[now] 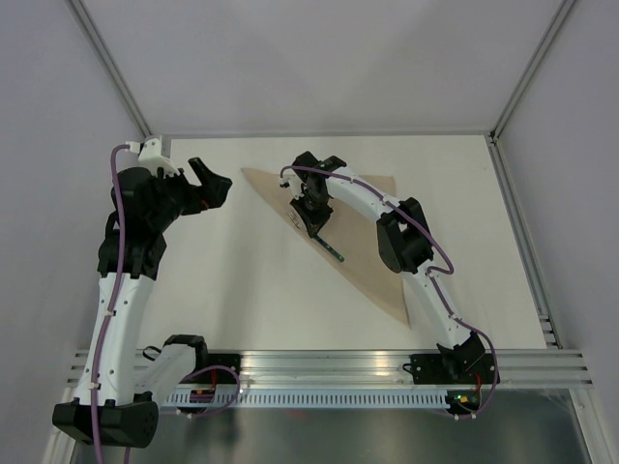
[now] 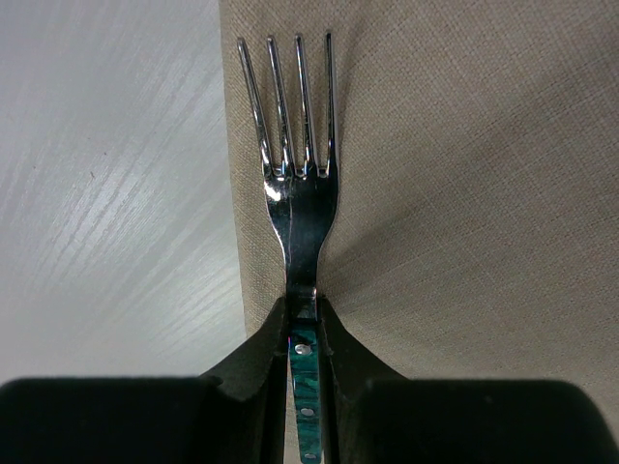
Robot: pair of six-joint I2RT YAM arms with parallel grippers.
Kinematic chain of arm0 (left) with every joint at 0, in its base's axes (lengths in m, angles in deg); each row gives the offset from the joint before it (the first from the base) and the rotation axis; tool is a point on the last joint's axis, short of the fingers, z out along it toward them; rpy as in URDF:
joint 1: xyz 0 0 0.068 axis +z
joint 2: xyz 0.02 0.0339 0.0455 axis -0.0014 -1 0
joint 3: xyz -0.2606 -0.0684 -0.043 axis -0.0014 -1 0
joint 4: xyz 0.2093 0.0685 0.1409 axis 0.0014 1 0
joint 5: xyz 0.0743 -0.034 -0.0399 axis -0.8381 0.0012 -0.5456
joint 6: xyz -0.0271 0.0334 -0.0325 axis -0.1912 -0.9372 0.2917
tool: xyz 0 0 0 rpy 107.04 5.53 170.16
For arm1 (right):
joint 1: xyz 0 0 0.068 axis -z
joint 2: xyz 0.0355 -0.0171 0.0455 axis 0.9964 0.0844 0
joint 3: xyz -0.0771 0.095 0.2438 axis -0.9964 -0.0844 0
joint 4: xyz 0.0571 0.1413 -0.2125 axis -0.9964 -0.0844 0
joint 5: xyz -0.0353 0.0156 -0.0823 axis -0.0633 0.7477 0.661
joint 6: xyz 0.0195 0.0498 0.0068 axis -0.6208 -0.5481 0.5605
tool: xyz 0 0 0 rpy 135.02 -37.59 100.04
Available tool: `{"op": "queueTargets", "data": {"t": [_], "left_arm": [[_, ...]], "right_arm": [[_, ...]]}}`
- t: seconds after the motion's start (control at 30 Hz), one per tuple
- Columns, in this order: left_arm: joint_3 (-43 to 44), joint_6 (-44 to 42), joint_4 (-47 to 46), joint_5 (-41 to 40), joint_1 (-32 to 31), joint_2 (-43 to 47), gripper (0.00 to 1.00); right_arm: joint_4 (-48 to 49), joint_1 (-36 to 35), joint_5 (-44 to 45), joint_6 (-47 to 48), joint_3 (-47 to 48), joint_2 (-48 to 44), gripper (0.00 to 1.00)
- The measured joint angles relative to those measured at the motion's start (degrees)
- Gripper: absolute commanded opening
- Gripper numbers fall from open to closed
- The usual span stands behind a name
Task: Fold the napkin, place the utensils inside, and roll it up
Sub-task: Place the fork on the napkin.
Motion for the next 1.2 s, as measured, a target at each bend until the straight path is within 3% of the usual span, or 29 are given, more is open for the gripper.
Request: {"op": "queueTargets", "data": {"t": [1.03, 1.17, 1.2], "left_arm": [[0.0, 0.0, 0.0, -0.4, 0.0, 0.0, 1.00], [-0.1, 0.0, 0.0, -0.5, 0.0, 0.0, 1.00], [-0.1, 0.0, 0.0, -0.5, 0.0, 0.0, 1.00]], "right_arm": [[2.8, 0.8, 0.9, -0.6, -3.0, -1.7, 0.01], [2.8, 0.8, 0.9, -0.6, -3.1, -1.7, 0.14], [2.8, 0.8, 0.9, -0.6, -3.1, -1.7, 0.21]]}}
